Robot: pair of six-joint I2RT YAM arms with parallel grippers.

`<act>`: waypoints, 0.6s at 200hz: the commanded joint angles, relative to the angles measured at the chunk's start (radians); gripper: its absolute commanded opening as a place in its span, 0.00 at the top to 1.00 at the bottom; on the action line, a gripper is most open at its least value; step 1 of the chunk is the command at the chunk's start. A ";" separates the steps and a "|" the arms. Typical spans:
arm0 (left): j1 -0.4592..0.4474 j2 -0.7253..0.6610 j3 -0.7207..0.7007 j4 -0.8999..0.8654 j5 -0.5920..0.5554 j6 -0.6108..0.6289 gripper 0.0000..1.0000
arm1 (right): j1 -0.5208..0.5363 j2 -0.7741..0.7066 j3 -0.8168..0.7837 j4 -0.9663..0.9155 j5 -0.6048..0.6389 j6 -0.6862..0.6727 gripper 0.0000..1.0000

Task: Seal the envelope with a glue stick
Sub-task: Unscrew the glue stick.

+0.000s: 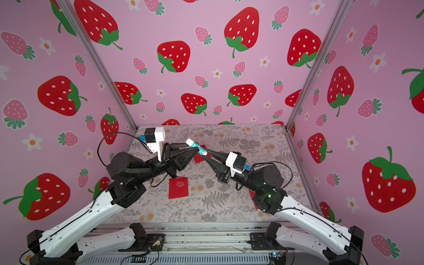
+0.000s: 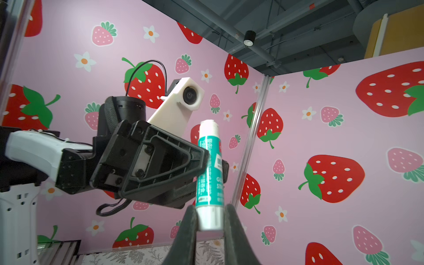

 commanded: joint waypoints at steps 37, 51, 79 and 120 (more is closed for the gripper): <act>-0.058 0.022 0.220 -0.233 0.581 0.288 1.00 | 0.013 -0.056 0.096 -0.126 -0.656 0.307 0.95; -0.076 0.043 0.294 -0.379 0.684 0.390 1.00 | 0.028 -0.051 0.099 -0.110 -0.729 0.373 0.95; -0.096 0.087 0.381 -0.553 0.763 0.522 1.00 | 0.052 -0.038 0.111 -0.119 -0.756 0.429 0.95; -0.101 0.063 0.348 -0.547 0.572 0.547 1.00 | 0.064 -0.102 0.085 -0.212 -0.570 0.278 0.86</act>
